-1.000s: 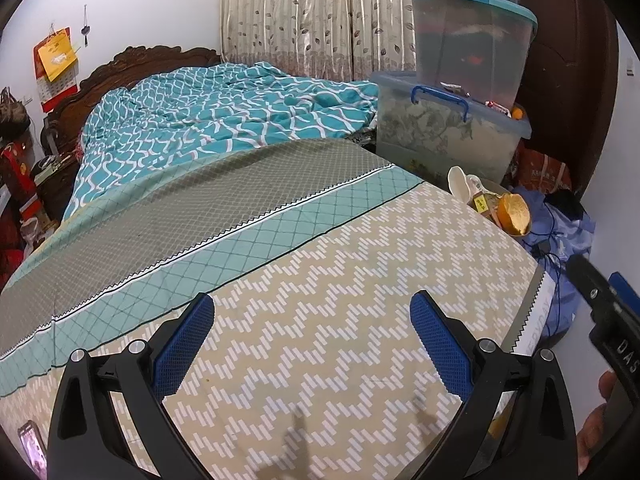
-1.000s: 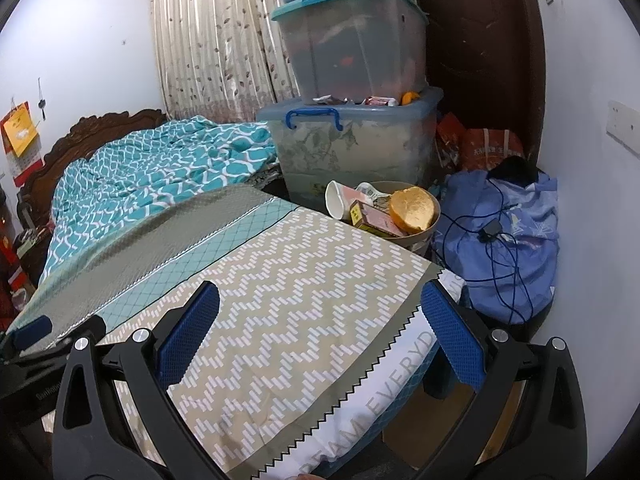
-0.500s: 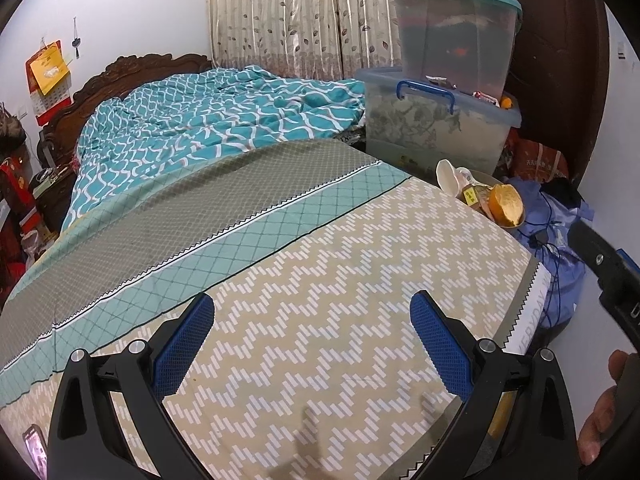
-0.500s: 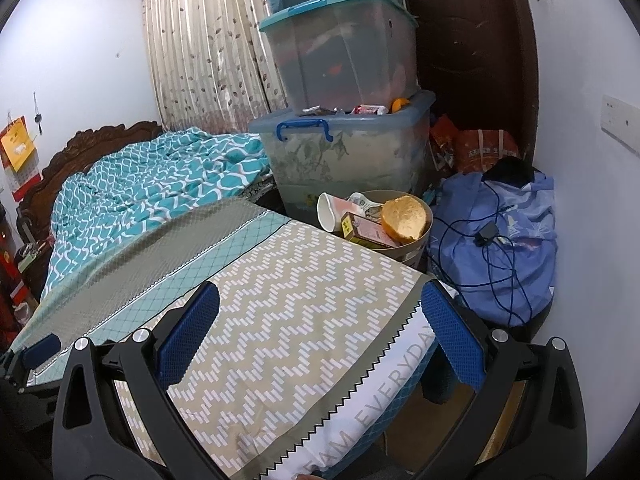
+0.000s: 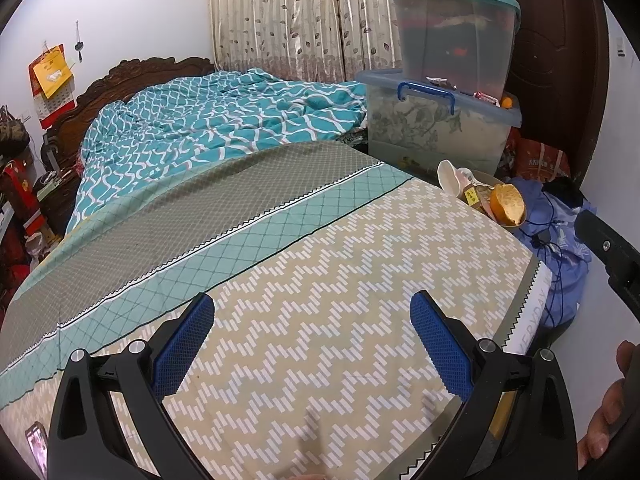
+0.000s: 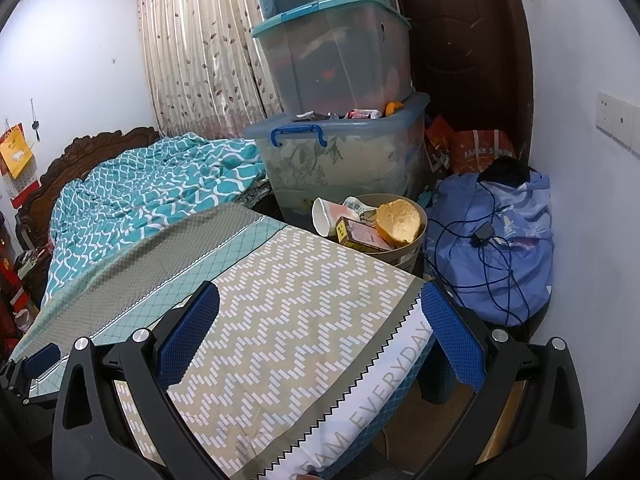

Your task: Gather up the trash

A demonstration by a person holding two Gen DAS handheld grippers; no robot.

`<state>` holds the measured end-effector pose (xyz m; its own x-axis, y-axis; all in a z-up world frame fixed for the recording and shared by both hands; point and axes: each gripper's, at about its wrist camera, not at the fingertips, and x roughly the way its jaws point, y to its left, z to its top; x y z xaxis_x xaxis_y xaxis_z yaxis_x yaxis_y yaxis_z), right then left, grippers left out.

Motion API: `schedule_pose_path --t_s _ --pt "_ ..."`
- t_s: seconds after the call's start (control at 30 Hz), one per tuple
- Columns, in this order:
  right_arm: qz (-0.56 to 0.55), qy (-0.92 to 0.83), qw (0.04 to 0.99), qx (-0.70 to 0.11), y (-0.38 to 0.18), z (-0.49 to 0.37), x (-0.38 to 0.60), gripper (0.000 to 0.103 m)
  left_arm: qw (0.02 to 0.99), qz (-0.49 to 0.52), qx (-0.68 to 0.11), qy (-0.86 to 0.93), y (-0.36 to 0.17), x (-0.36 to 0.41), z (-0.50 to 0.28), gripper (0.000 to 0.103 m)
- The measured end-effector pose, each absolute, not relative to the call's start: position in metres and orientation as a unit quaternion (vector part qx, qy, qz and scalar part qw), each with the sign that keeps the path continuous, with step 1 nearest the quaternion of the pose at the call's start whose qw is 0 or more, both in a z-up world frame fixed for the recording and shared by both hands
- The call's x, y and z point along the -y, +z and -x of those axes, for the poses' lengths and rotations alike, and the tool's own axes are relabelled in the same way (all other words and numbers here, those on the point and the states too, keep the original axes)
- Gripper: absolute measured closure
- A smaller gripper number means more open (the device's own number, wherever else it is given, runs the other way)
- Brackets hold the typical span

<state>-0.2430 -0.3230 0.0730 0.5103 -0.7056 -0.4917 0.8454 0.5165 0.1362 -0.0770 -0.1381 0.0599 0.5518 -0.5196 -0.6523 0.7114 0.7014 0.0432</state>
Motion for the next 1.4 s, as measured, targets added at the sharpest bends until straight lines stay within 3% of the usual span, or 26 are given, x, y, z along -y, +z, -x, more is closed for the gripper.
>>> schedule_pose_path --t_s 1.4 --pt "-0.17 -0.439 0.86 -0.195 0.075 0.232 0.302 0.003 0.874 -0.154 -0.306 -0.344 0.063 0.128 0.074 0.009"
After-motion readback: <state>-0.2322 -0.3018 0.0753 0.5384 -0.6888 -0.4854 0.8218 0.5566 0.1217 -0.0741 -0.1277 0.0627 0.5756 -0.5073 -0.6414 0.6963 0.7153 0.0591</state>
